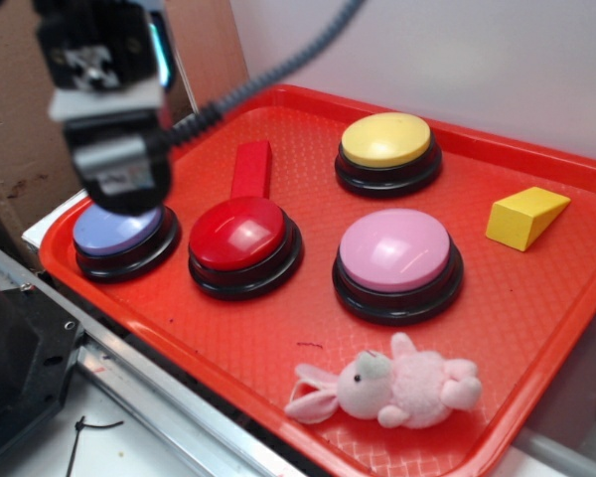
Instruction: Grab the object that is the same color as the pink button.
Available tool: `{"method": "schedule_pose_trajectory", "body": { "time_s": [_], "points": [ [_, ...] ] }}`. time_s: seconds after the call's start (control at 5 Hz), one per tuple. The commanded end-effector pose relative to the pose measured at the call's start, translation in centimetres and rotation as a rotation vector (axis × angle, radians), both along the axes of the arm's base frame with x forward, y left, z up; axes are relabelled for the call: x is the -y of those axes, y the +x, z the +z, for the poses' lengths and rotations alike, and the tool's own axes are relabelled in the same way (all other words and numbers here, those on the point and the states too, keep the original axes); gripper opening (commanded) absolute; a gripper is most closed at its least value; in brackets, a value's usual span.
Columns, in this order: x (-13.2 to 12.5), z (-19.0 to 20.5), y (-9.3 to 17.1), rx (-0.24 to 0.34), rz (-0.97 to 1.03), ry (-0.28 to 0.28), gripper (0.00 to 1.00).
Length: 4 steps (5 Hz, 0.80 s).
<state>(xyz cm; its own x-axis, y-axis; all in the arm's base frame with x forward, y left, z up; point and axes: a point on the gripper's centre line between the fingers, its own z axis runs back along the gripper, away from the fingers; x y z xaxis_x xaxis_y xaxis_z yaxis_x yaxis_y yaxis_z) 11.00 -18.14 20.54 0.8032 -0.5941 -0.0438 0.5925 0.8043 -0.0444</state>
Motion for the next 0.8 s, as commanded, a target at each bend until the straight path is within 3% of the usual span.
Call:
{"method": "schedule_pose_trajectory", "body": {
  "time_s": [0.0, 0.2, 0.4, 0.6],
  "points": [
    [0.1, 0.6, -0.9, 0.015, -0.013, -0.028, 1.0],
    [0.5, -1.3, -0.1, 0.026, -0.121, 0.02, 1.0],
    [0.9, -3.5, 2.4, 0.075, -0.229, 0.054, 1.0],
    [0.4, -6.4, 3.3, 0.024, -0.249, 0.083, 1.0]
  ]
}}
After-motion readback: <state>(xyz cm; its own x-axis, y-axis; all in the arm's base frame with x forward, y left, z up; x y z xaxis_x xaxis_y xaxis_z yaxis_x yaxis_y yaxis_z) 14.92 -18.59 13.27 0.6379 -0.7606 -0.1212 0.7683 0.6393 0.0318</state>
